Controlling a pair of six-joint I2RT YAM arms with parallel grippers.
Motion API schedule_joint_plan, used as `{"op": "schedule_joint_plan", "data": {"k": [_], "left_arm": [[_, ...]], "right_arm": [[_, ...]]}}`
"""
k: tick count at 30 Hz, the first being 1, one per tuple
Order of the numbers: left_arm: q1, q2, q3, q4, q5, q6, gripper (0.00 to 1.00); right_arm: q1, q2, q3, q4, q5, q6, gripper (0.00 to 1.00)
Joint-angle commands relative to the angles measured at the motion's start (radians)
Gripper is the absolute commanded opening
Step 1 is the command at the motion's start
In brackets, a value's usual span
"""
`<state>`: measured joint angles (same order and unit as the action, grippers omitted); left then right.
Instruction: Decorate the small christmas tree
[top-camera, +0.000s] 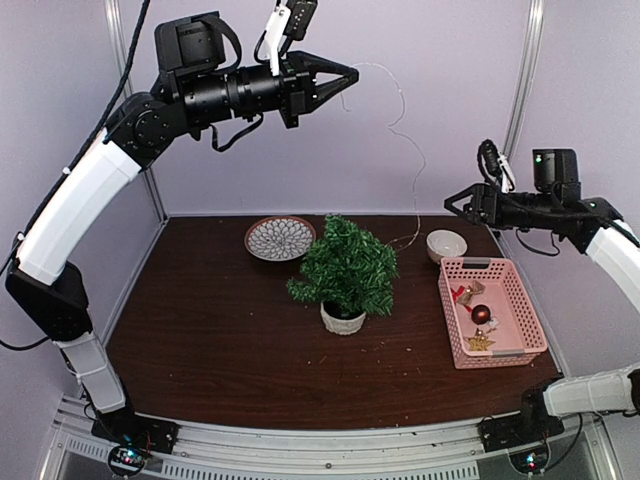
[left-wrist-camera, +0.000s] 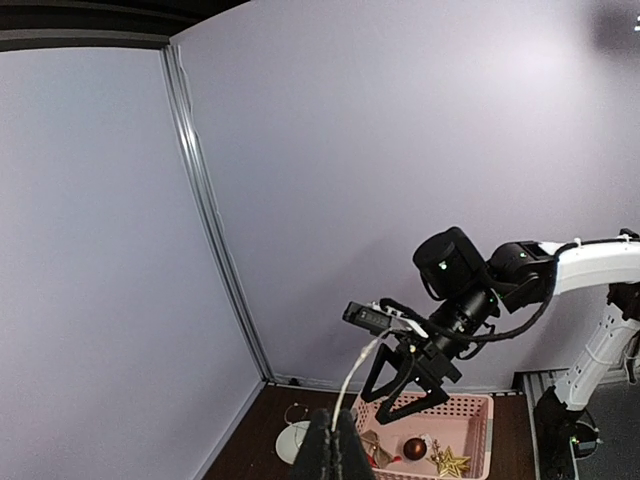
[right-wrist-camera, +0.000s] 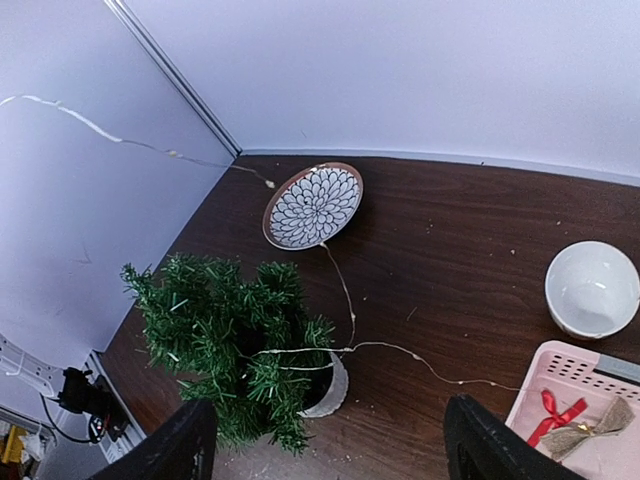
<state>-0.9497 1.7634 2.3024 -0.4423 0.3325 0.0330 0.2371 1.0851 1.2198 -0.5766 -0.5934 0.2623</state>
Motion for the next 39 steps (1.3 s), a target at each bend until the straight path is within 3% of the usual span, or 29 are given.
{"op": "schedule_joint_plan", "data": {"k": [1,20,25,29,32,39], "left_arm": [[0.009,-0.020,0.031,0.040,-0.001,-0.002,0.00],[0.028,-0.010,0.020,0.042,-0.022,-0.004,0.00],[0.039,-0.011,0.015,0.034,-0.051,-0.007,0.00],[0.058,-0.016,-0.011,0.005,-0.081,-0.029,0.00],[0.080,-0.028,-0.060,-0.028,-0.118,-0.075,0.00],[0.128,-0.066,-0.198,-0.077,-0.259,-0.143,0.00]], "right_arm": [[-0.005,0.059,-0.041,0.206,-0.096,0.087,0.79],[0.025,0.325,0.032,0.473,-0.245,0.156,0.67],[0.043,0.364,0.029,0.489,-0.250,0.158,0.50],[0.046,0.378,0.072,0.437,-0.232,0.163,0.14],[0.047,0.337,0.084,0.401,-0.193,0.162,0.01],[0.047,0.222,0.133,0.146,-0.057,0.078,0.00]]}}
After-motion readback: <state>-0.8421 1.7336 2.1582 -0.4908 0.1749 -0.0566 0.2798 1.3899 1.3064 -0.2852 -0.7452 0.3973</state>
